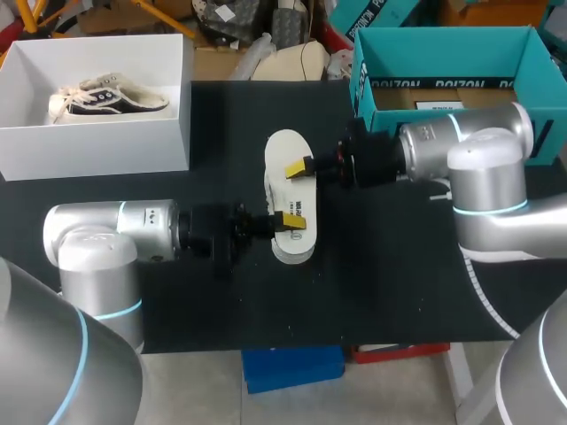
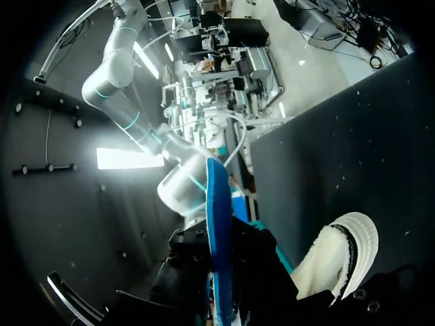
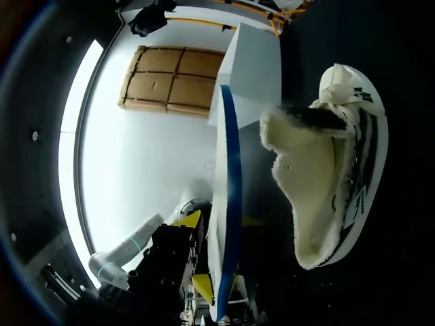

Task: Take the shoe out of the shoebox, open the shoe tongue, remove and reinsert the insole, then place the shoe into the shoebox

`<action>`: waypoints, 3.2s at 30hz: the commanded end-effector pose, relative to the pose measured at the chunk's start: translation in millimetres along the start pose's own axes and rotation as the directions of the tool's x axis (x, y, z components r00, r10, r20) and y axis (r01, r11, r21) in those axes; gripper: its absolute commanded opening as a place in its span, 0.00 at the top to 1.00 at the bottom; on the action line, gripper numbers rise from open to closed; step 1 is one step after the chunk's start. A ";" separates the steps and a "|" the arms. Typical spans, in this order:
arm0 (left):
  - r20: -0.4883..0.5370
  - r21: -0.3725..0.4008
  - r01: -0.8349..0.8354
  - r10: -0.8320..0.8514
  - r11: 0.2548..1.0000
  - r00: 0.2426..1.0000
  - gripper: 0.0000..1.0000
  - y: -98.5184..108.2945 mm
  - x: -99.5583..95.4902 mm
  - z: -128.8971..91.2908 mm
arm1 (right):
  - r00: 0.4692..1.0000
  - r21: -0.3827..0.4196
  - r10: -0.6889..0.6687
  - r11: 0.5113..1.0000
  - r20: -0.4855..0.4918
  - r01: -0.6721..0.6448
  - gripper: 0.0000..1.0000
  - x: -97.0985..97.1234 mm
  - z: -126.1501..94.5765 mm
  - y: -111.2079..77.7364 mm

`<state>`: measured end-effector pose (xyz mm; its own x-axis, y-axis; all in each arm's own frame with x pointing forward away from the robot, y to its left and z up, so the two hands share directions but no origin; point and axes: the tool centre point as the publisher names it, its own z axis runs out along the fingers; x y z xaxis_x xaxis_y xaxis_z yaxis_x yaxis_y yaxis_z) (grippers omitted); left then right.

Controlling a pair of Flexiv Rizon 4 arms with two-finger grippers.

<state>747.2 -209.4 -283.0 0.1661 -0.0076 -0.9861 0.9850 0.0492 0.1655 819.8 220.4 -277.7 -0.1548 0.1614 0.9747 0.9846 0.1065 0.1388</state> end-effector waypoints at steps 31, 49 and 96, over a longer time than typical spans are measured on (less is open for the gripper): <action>-0.820 0.138 -0.300 0.278 0.944 0.501 0.00 -17.8 -55.7 -61.3 | 1.000 -0.003 0.009 1.000 0.016 -0.009 1.00 -1.8 1.4 -2.3; -0.951 0.112 -0.079 0.130 0.991 0.280 0.00 -7.7 -46.6 -36.1 | 1.000 -0.003 0.009 1.000 0.016 -0.009 1.00 -1.8 1.4 -2.3; -0.996 0.086 -0.008 0.086 0.996 -0.028 0.00 1.3 -52.0 -2.1 | 1.000 -0.003 0.009 1.000 0.016 -0.009 1.00 -1.8 1.4 -2.3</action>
<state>734.5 -198.0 -228.7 0.0734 0.9760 -0.2050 0.9836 -0.0369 0.1767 818.2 220.3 -280.5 -0.1477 0.1748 0.9735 0.9860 0.1033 0.1310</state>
